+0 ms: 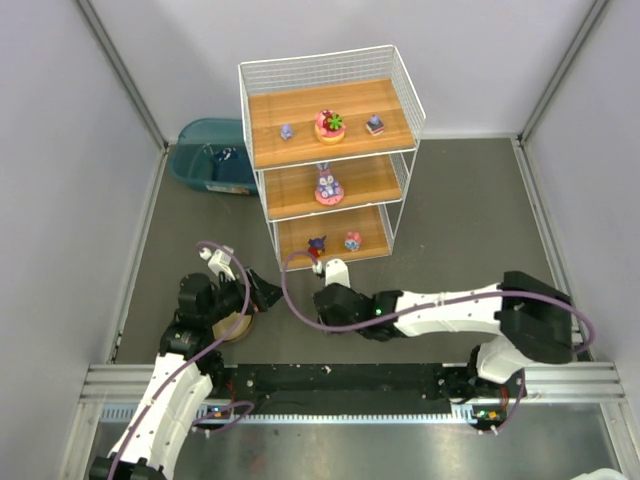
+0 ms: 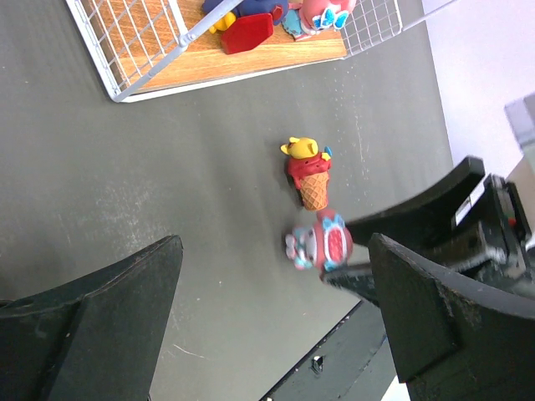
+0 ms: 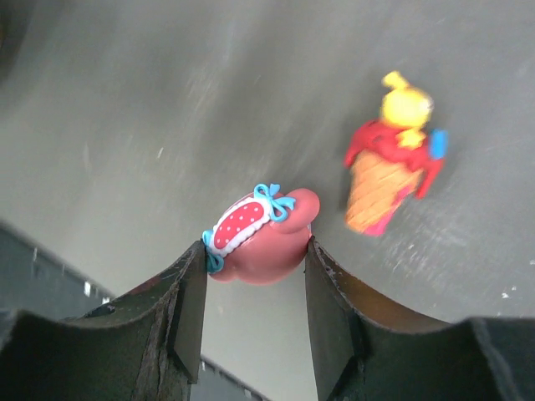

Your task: Place and organize the plastic toys onto the shelf

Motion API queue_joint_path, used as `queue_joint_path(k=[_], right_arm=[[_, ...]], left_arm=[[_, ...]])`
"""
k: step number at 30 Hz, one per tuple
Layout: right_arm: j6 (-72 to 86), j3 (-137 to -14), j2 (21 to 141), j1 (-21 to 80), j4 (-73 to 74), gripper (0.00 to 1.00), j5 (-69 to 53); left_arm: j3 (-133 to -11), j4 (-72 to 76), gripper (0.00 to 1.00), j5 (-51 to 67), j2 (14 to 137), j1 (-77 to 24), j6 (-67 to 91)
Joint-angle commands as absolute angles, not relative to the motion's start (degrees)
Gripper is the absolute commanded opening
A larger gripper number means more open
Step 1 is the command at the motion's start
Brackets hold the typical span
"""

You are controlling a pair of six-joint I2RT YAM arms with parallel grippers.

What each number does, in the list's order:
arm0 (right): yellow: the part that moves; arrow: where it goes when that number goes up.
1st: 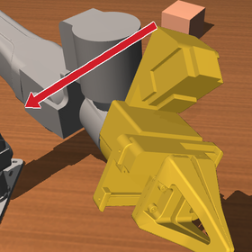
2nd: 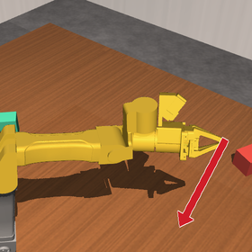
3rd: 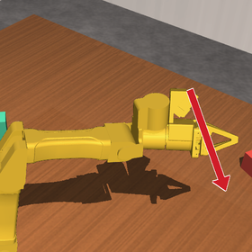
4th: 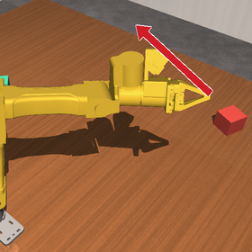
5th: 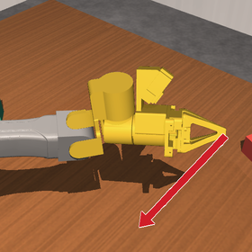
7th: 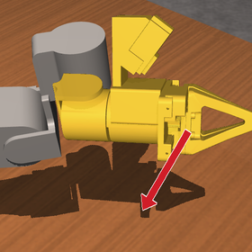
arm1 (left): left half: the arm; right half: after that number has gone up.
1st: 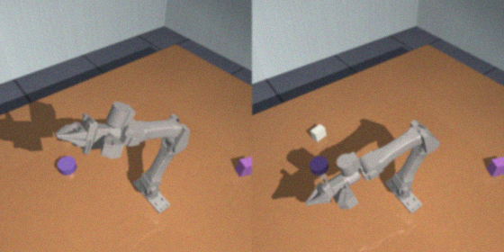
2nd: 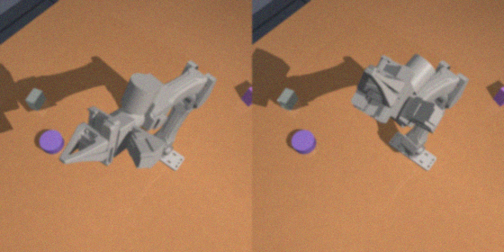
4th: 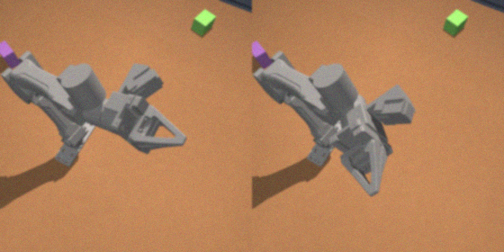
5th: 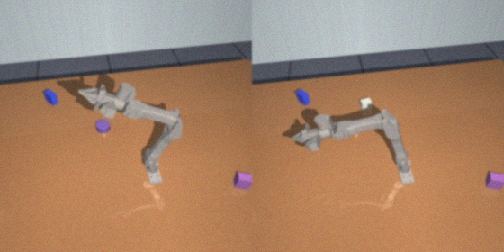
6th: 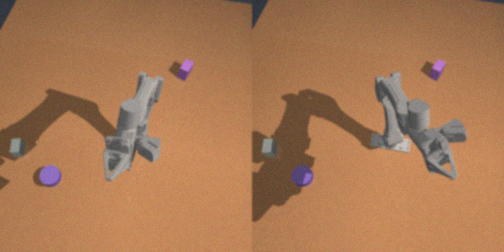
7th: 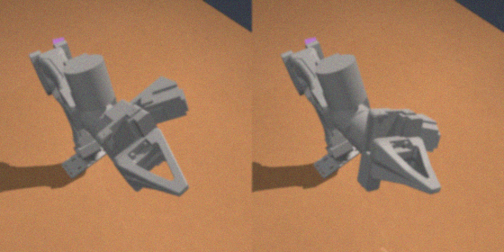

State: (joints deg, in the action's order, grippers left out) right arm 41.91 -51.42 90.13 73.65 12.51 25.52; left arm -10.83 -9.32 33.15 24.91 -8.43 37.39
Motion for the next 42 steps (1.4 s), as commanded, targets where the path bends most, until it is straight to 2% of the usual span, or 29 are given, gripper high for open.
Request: queue_joint_path(k=[1, 4, 9, 12, 13, 15, 16, 19, 22, 28, 42], right_arm=[[28.0, -44.1, 82.5, 74.4, 3.3, 0.0, 7.1], [25.7, -39.7, 79.7, 74.4, 2.6, 0.01, 3.6], [23.4, -35.8, 77.3, 74.4, 2.5, 0.06, 5.2], [22.9, -35.0, 77.0, 74.4, 3.1, 0.15, 6.6], [22.9, -35.0, 76.8, 74.4, 3.3, 0.21, 6.8], [22.9, -34.9, 76.6, 74.4, 3.0, 0.28, 6.8], [22.9, -35.0, 76.6, 74.4, 2.7, 0.37, 6.7], [23.0, -35.0, 76.6, 74.4, 1.9, 0.51, 6.2], [23.6, -35.2, 76.6, 74.4, 1.7, 0.57, 6.4], [24.2, -35.5, 76.6, 74.7, 2.0, 0.62, 7.1], [25.1, -34.1, 76.2, 74.9, 4.8, 0.63, 10.0]], left_arm=[[-12.7, -8.6, 0.99, 32.9, 24.3, -8.6, 36.5], [-12.6, -8.5, 0.99, 32.9, 24.2, -8.5, 36.7], [-12.7, -8.3, 0.99, 33.6, 24.1, -8.5, 36.1], [-13.0, -8.3, 0.99, 33.9, 23.9, -8.5, 35.7], [-13.1, -8.3, 0.99, 33.9, 23.9, -8.5, 35.6], [-13.4, -8.3, 0.99, 34.0, 24.1, -8.5, 35.4], [-13.4, -8.3, 0.99, 34.0, 24.2, -8.5, 35.4], [-13.4, -8.2, 0.99, 33.9, 24.3, -8.5, 35.3], [-13.3, -8.2, 0.99, 34.0, 24.4, -8.5, 35.4], [-13.0, -8.2, 0.99, 34.0, 24.3, -8.5, 35.5], [-12.8, -7.8, 0.99, 34.0, 25.0, -8.5, 35.6]])
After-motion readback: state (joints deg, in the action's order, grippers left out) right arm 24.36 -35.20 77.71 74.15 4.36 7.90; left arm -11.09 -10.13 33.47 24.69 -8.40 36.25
